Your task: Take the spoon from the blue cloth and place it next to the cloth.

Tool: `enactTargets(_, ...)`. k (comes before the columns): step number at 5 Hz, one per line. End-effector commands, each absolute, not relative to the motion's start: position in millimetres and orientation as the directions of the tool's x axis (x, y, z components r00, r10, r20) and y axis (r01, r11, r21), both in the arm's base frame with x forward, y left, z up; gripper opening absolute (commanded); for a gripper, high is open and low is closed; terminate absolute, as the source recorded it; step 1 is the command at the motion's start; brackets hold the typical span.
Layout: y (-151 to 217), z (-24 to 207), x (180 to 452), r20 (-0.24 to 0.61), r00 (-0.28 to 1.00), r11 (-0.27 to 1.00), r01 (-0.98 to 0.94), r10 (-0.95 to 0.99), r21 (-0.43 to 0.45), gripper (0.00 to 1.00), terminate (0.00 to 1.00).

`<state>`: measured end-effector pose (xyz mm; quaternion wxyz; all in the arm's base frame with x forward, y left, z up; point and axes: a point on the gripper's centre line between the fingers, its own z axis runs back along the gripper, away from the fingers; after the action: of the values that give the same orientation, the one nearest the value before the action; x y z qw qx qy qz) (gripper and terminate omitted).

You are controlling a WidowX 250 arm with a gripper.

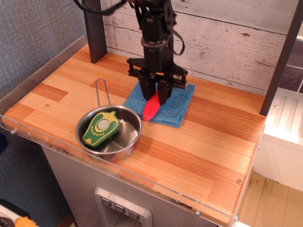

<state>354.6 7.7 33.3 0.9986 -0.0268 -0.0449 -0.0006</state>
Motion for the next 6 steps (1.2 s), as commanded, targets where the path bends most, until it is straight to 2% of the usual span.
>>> enactTargets(1, -5.7, 84.4, 346.7, 0.208, 0.977, 0.995, 0.053, -0.035, -0.082, 0.0, 0.0)
enactTargets(4, -87.8, 54.9, 293.4, 0.143, 0.97, 0.975, 0.209, -0.197, -0.076, 0.0, 0.0)
enactTargets(6, -97.0, 37.5, 287.6, 0.103, 0.984, 0.986, 0.154, -0.146, -0.068, 0.0, 0.0)
